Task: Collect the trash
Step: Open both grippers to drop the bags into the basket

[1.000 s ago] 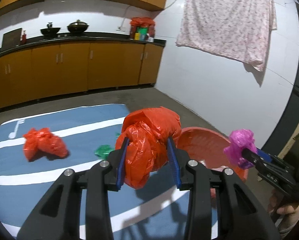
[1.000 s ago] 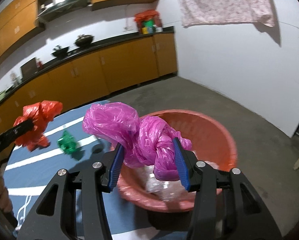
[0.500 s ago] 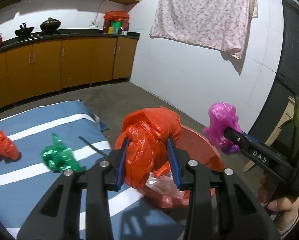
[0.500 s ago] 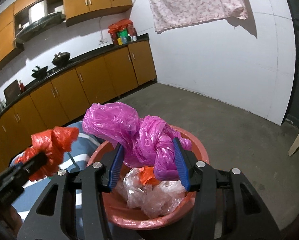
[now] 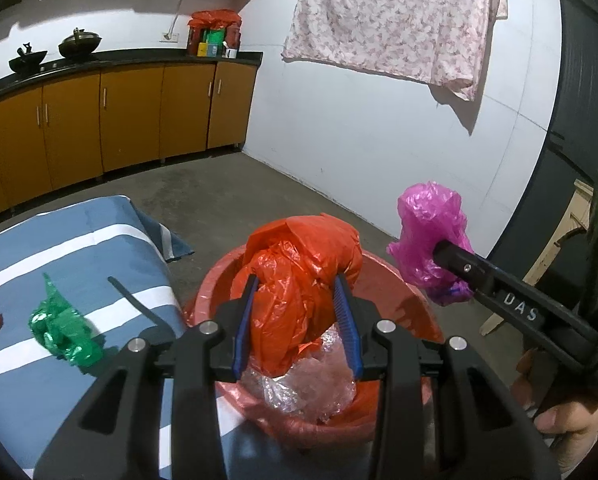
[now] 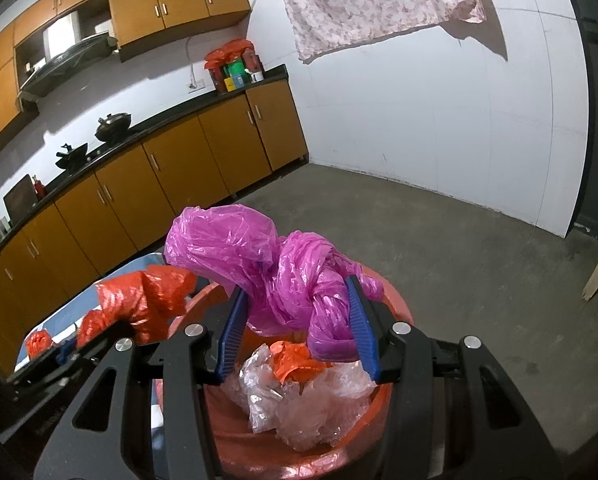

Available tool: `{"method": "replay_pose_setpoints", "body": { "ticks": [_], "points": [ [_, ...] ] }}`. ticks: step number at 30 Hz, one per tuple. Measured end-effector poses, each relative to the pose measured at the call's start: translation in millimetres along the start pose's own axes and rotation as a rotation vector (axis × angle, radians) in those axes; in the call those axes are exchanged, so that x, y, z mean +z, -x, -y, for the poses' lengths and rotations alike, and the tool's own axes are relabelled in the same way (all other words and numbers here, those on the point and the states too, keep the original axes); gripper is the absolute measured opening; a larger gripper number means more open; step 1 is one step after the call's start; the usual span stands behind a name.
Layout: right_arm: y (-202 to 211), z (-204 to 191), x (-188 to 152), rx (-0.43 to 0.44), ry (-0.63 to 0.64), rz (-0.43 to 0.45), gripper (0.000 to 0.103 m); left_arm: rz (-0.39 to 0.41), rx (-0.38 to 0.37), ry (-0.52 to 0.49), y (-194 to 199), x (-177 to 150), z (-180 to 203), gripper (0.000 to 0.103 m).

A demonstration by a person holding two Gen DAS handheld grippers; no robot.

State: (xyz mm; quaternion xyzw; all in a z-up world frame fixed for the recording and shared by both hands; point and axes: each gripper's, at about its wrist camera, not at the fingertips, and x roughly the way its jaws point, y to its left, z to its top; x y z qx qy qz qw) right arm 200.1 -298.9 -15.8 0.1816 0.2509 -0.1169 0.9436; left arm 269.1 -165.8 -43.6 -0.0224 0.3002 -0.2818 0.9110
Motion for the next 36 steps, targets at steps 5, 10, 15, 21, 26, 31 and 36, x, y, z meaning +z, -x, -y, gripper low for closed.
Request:
{"method": "replay_pose_setpoints", "body": {
  "ticks": [5,10,15,21,26,31,36],
  "points": [
    [-5.4,3.5,6.6,0.026,-0.021,-0.004,0.053,-0.023,-0.011,0.009,-14.4,0.0,-0.1,0.042],
    [-7.3,9.1,8.3,0.061,-0.05,-0.012,0.065,-0.042,-0.002,0.01,-22.0,-0.3,-2.9,0.052],
    [-2.6,17.5,7.0,0.053,-0.071,-0.011,0.073,-0.055,0.017,0.032,-16.3,-7.9,-15.8,0.062],
    [5.8,13.0,-2.0,0.025,-0.023,-0.009,0.085,-0.024,0.072,0.051,10.9,-15.7,-32.4,0.077],
    [10.1,-4.5,-9.3,0.013,0.041,0.003,0.095,0.012,0.155,0.064,43.0,-22.5,-51.7,0.089],
    [8.7,-36.1,-15.3,0.064,0.101,-0.01,0.095,0.031,0.296,0.063,79.6,-35.6,-84.6,0.094],
    [2.8,-73.1,-23.0,0.135,0.148,-0.041,0.095,0.035,0.433,0.114,113.1,-49.6,-131.8,0.096]
  ]
}}
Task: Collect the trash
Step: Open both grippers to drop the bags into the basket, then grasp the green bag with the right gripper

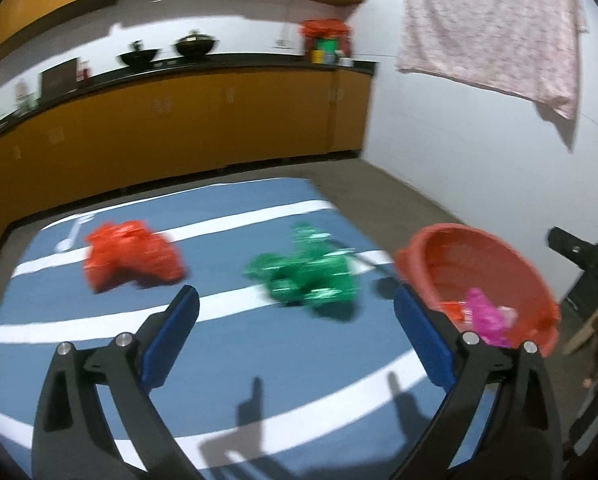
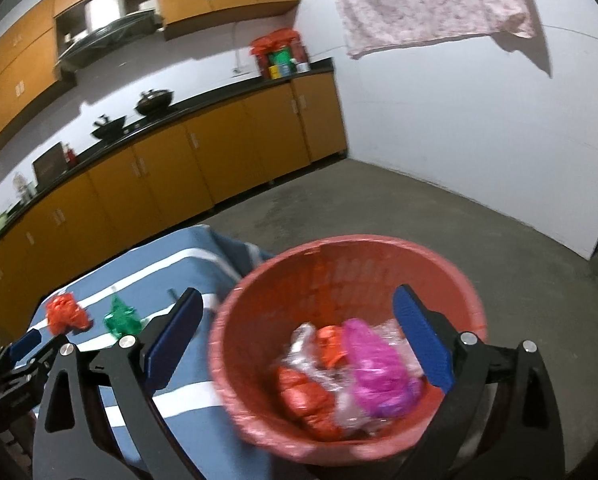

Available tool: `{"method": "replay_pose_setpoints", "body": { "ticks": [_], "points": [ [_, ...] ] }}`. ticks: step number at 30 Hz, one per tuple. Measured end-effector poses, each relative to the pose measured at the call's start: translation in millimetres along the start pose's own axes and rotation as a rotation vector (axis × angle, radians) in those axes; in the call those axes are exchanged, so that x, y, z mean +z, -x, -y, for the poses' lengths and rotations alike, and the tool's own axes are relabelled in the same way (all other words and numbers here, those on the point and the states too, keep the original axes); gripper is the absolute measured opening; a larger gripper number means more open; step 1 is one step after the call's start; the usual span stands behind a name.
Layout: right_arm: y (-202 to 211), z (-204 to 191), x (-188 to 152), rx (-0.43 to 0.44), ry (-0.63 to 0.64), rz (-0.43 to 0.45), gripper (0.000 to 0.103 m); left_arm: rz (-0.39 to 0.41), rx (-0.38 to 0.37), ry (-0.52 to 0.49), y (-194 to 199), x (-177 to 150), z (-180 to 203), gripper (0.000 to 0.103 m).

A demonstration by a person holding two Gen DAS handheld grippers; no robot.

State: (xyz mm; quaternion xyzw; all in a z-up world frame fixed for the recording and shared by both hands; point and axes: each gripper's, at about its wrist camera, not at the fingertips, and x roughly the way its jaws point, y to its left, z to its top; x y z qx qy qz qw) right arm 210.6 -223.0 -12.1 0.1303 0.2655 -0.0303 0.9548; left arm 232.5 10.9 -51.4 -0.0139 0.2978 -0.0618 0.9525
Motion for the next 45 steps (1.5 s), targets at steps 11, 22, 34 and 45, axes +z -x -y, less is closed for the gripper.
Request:
{"method": "replay_pose_setpoints", "body": {
  "ticks": [11,22,34,45],
  "points": [
    [-44.9,-103.4,-13.7,0.178,0.175,-0.097,0.095,0.019,0.215,0.13,16.3,-6.3,-106.0,0.099],
    [-120.7,-170.3,-33.3,0.215,0.322,-0.241,0.085,0.018,0.281,0.205,19.5,-15.6,-162.1,0.099],
    [-142.9,-193.1,-47.2,0.227,0.411,-0.344,0.062,0.035,0.267,0.183,4.0,-9.6,-179.3,0.099],
    [-132.8,-190.4,-49.2,0.251,0.429,-0.35,0.036,0.039,0.191,0.095,-37.1,22.8,-172.7,0.099]
  ]
}}
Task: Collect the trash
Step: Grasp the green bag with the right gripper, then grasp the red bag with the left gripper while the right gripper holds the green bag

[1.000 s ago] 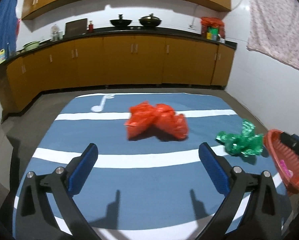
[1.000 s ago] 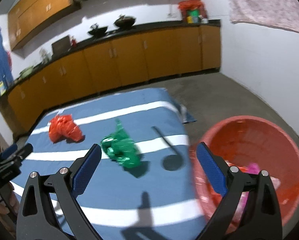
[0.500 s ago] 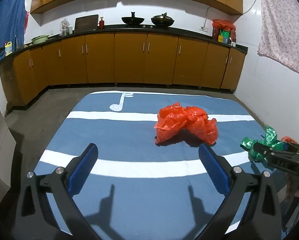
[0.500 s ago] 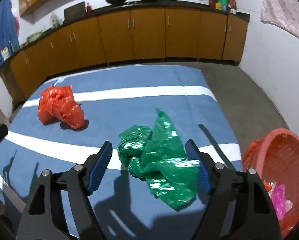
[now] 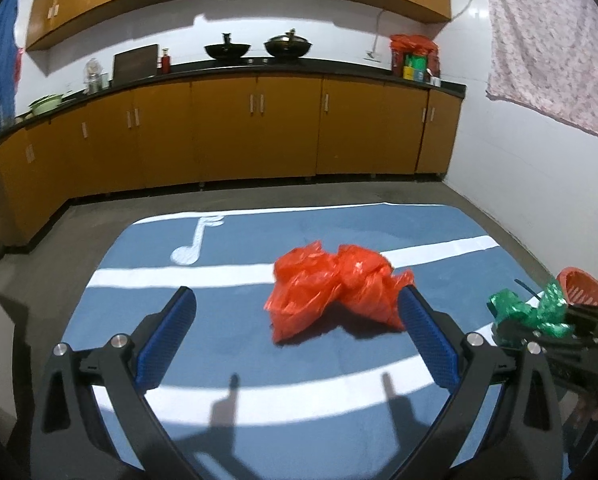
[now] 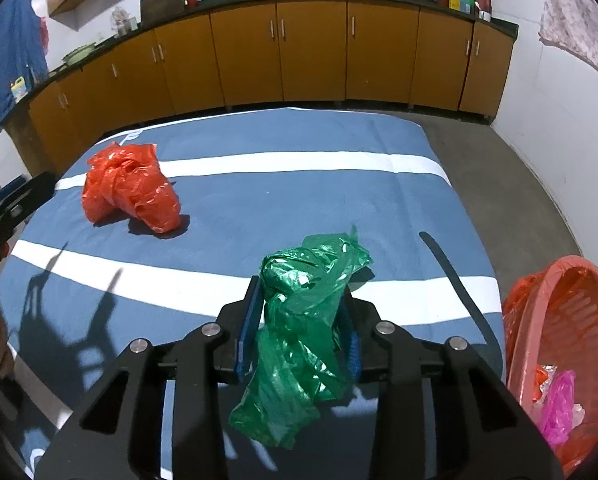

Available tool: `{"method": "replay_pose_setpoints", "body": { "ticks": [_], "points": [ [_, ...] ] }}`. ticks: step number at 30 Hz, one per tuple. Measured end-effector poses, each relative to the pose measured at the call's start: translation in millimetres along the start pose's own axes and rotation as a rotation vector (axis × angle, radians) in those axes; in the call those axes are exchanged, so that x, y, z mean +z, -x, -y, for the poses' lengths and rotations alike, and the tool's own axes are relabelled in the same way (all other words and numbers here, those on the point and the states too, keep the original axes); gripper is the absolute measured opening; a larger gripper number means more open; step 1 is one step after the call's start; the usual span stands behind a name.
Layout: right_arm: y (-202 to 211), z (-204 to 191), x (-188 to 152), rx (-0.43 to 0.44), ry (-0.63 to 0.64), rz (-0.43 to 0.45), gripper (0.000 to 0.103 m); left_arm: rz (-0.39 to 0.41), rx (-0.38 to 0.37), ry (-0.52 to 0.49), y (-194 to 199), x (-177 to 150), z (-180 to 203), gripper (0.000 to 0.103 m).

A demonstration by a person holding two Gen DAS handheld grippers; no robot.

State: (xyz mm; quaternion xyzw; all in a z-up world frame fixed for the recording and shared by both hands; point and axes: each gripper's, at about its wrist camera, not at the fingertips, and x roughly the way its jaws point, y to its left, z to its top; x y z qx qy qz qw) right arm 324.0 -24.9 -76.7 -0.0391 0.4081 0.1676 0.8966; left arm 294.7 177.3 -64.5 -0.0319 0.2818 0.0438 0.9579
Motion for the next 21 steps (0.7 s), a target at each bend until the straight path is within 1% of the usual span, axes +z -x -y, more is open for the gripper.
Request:
{"method": "replay_pose_setpoints", "body": {
  "ticks": [5,7,11,13,16,19,21],
  "points": [
    [0.6,3.0,-0.3,0.017,-0.022,0.004,0.036,-0.007,-0.012,-0.023,-21.9,14.9,1.5,0.099],
    [-1.0,4.7,1.8,0.023,-0.028,0.001,0.036,-0.017,-0.031,-0.028,-31.9,21.5,3.0,0.099],
    [-2.9,7.6,3.0,0.034,-0.038,-0.003,0.036,-0.057,-0.055,-0.042,-51.6,30.1,11.2,0.099],
    [-4.2,9.3,2.9,0.039,-0.045,-0.006,0.036,-0.099,-0.073,-0.054,-63.2,30.3,17.7,0.099],
    [-4.5,12.2,2.7,0.046,-0.054,-0.005,0.036,-0.159,-0.066,-0.087,-79.3,24.2,27.5,0.099],
    [-5.1,13.4,2.5,0.05,-0.059,-0.005,0.036,-0.188,-0.067,-0.087,-88.6,20.2,30.2,0.099],
    [-5.7,13.5,2.3,0.052,-0.059,-0.007,0.036,-0.186,-0.083,-0.07,-89.7,20.2,29.3,0.098]
  ]
}}
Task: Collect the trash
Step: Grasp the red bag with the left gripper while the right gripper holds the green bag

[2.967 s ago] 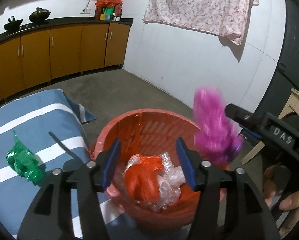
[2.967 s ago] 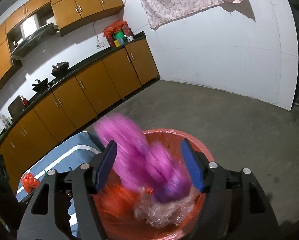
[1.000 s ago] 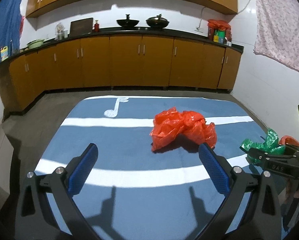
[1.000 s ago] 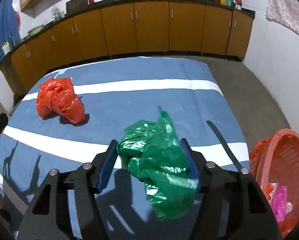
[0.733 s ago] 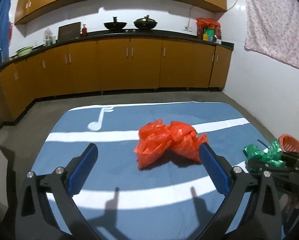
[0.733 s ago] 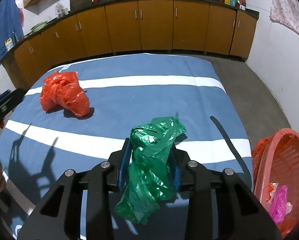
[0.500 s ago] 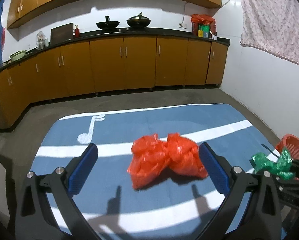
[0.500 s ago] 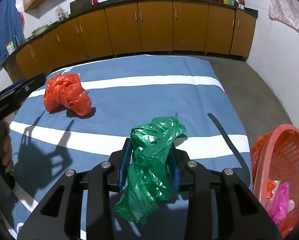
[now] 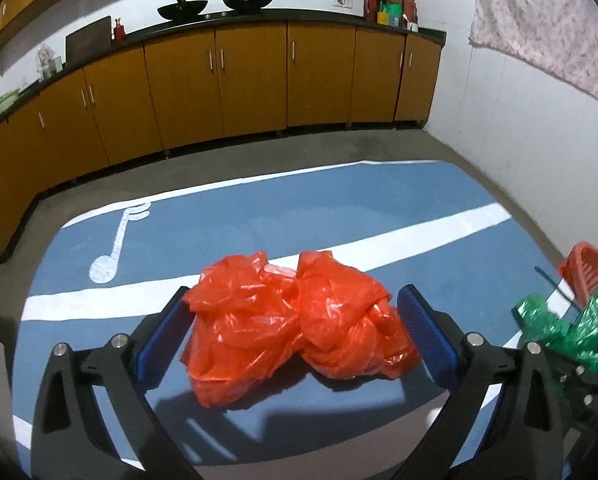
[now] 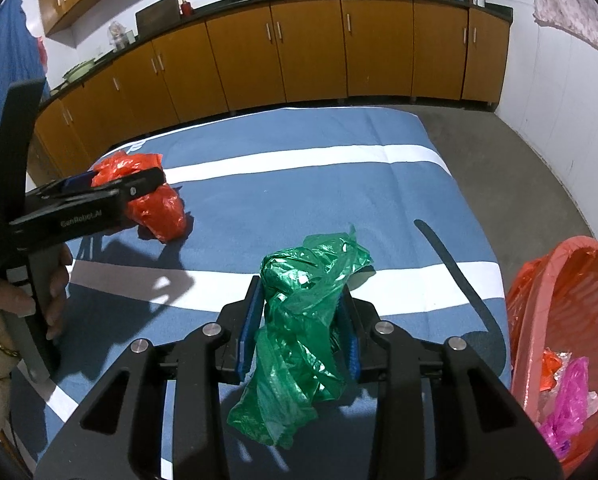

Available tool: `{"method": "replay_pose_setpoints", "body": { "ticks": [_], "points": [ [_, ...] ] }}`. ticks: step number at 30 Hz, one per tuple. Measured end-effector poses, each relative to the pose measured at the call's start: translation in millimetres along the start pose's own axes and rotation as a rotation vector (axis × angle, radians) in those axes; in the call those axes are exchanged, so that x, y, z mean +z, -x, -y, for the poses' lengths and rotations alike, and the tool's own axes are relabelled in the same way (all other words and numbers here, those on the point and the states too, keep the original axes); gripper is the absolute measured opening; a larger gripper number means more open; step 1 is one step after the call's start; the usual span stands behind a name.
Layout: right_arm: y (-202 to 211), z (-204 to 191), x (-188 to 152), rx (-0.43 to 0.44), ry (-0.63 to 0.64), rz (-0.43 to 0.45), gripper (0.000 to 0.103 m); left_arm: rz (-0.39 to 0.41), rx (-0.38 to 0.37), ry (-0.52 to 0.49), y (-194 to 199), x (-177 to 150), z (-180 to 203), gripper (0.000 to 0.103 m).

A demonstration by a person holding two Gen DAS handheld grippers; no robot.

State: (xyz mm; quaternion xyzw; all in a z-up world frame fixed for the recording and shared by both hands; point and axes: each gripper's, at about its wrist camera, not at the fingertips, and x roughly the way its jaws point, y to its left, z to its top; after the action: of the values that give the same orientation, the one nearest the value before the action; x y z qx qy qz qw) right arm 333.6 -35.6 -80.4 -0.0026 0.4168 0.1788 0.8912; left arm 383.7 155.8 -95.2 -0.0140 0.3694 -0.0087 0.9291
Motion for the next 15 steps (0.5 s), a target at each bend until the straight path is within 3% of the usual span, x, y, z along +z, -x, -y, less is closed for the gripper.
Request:
{"method": "replay_pose_setpoints", "body": {
  "ticks": [9,15],
  "points": [
    [2.4,-1.4,-3.6,0.003,0.015,0.002,0.036,-0.04,-0.04,-0.012,-9.0,-1.4,4.8,0.058],
    [14.8,-0.9,-8.4,-0.005,0.014,0.02,0.036,-0.02,-0.042,-0.023,2.3,-6.5,12.2,0.049]
  ]
}}
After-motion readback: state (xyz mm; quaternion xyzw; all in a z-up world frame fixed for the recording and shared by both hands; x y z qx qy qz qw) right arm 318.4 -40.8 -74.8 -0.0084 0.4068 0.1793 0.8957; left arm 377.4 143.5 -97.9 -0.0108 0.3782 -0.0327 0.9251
